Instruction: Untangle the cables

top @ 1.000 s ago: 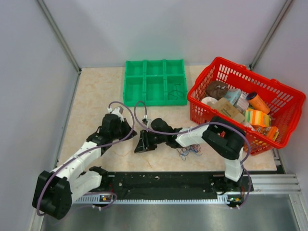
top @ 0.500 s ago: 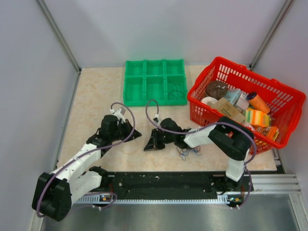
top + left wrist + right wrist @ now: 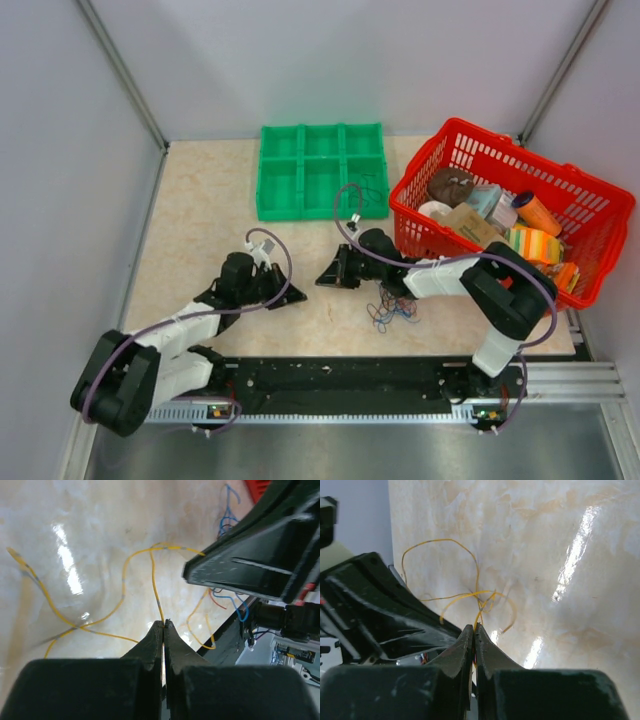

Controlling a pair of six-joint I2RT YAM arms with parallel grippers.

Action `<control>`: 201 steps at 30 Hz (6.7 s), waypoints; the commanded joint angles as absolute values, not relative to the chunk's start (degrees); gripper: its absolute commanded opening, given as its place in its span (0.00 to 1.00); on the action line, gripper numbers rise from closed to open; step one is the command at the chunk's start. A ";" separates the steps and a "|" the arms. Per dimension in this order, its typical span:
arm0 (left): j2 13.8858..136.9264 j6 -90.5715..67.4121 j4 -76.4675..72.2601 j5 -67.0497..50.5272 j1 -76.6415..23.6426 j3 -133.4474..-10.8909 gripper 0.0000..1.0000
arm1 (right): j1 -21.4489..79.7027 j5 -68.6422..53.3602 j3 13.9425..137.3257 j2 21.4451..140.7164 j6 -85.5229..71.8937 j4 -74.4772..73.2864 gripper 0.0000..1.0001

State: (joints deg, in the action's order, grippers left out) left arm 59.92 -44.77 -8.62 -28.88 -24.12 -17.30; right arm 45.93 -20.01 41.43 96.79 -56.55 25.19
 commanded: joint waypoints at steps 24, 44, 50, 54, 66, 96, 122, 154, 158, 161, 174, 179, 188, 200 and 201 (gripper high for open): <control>49.15 -39.65 -2.30 -25.93 -24.61 -17.31 0.67 | 45.18 -28.39 42.89 102.13 -55.28 32.52 0.34; 34.45 -39.20 20.30 3.33 -24.52 -25.14 0.95 | 46.93 -24.10 52.73 105.82 -53.71 16.37 0.52; 38.05 -39.02 13.98 5.54 -24.52 -20.83 0.77 | 48.34 -20.75 54.76 106.17 -53.00 12.13 0.53; 41.65 -38.50 12.49 5.63 -24.52 -21.01 0.63 | 48.34 -19.16 53.18 103.02 -49.67 10.81 0.54; 37.63 -29.81 18.88 -11.05 -24.52 -30.56 0.01 | 48.34 -20.81 54.31 83.43 -16.30 0.44 0.80; 45.61 -33.66 13.36 -41.23 -24.52 -55.02 0.00 | 46.75 -57.04 64.52 85.25 -7.98 17.47 0.84; 44.82 -51.50 23.99 -11.87 -24.52 -59.76 0.00 | 65.48 6.76 58.45 85.43 -12.48 24.08 0.39; 19.86 -32.96 24.00 2.82 -24.52 -42.54 0.93 | 41.57 3.96 91.91 116.97 -4.16 34.45 0.00; 19.95 -33.05 23.47 1.50 -24.52 -41.22 0.93 | 39.91 2.64 97.28 122.33 -0.35 35.25 0.00; 20.04 -33.13 23.38 1.67 -24.52 -40.70 0.93 | 37.62 0.35 102.55 126.02 -1.31 34.45 0.00; 20.65 -34.10 21.27 1.06 -24.52 -38.94 0.93 | 35.86 -4.30 112.33 133.33 -9.21 20.84 0.00; 21.18 -34.54 20.92 0.26 -24.52 -38.32 0.93 | 36.03 -5.01 111.63 132.02 -21.16 9.25 0.00; 19.95 -34.28 22.32 -1.67 -24.52 -38.32 0.93 | 35.86 -5.10 115.48 133.77 -30.23 -6.66 0.00; 20.30 -34.19 22.68 -3.43 -24.52 -38.41 0.93 | 35.07 -0.97 127.17 141.32 -30.06 -19.59 0.06; 20.48 -34.19 22.76 -3.60 -24.52 -38.41 0.93 | 35.07 -0.18 127.61 141.50 -29.54 -20.30 0.09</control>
State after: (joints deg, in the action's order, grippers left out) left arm 20.40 -34.37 24.10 -2.28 -24.43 -38.33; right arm 35.33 -3.33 122.72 139.09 -31.09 -14.66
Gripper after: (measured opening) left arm 0.931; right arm 0.047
